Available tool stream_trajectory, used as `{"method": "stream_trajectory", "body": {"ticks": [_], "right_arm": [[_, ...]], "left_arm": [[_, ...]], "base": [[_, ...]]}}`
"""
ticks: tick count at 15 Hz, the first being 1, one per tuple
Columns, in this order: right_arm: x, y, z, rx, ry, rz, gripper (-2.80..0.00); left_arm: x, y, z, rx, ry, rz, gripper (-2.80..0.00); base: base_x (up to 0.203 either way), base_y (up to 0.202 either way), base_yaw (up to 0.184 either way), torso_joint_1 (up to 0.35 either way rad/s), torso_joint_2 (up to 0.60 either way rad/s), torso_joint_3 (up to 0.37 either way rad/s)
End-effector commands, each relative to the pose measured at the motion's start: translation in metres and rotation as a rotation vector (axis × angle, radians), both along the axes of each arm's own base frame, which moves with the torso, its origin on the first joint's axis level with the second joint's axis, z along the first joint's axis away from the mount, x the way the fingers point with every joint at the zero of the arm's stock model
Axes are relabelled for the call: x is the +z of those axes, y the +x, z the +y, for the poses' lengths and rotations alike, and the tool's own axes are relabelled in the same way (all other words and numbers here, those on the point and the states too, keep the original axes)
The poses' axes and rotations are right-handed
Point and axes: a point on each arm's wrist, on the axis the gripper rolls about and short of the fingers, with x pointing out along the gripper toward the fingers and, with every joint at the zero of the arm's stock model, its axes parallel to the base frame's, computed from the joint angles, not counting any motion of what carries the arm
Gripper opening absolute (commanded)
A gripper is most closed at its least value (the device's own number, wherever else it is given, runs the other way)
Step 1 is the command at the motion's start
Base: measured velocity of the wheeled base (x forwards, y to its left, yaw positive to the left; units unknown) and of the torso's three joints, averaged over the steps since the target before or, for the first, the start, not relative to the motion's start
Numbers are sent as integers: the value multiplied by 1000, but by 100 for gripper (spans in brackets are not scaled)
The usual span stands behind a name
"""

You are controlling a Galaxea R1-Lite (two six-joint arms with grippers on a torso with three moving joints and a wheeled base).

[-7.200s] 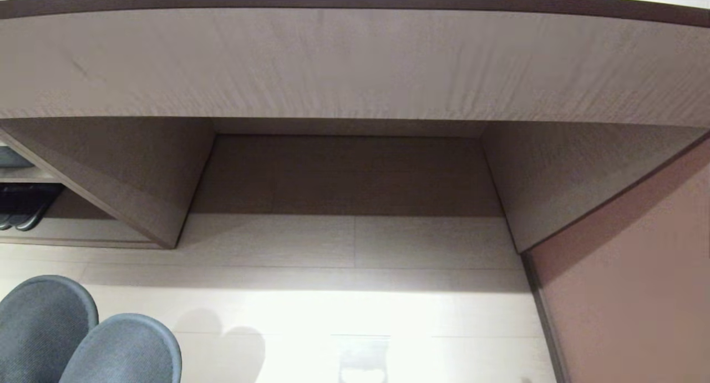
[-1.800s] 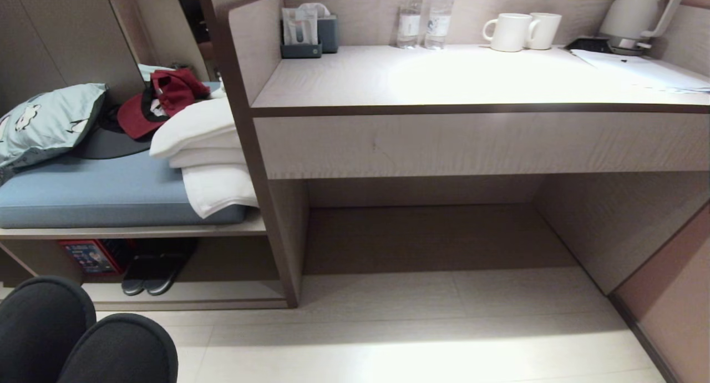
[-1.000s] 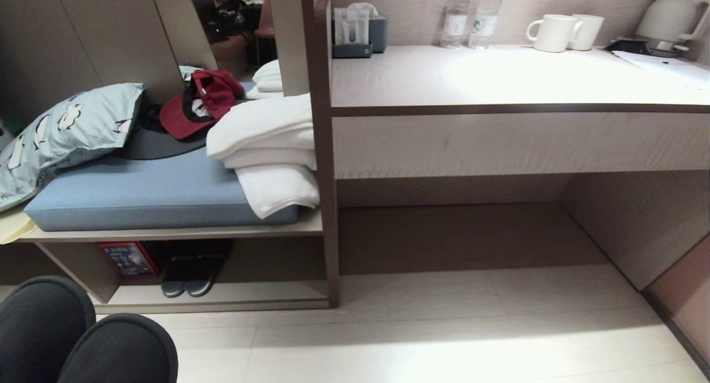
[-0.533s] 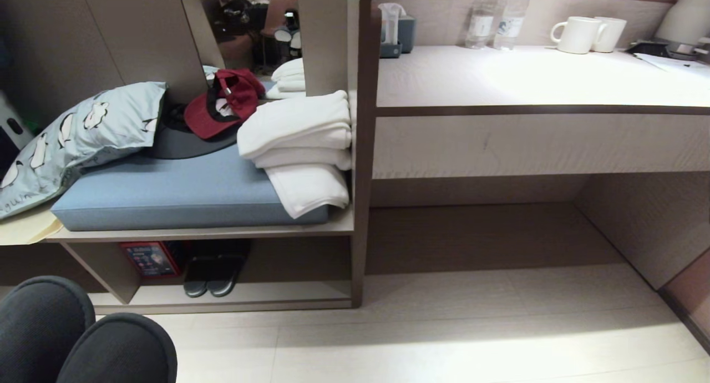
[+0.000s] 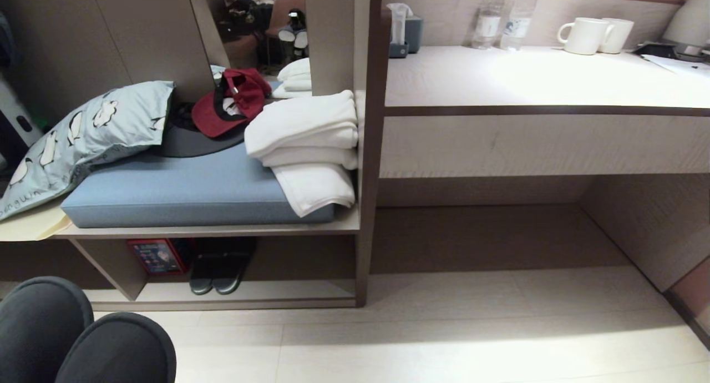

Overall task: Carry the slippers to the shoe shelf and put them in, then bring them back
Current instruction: Place the slippers into the shoe cabinet

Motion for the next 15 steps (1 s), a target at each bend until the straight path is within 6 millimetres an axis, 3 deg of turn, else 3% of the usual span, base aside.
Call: {"method": "stream_trajectory", "body": {"ticks": [1,15], "right_arm": [[-12,0,0,1,-1,1,-280],[-12,0,0,1,-1,1,-280]], "left_arm": [[0,0,0,0,0,-1,-280],[0,0,0,-1,1,-1,-280]], "base": [[0,0,0,0,0,0],[0,0,0,0,0,0]]}}
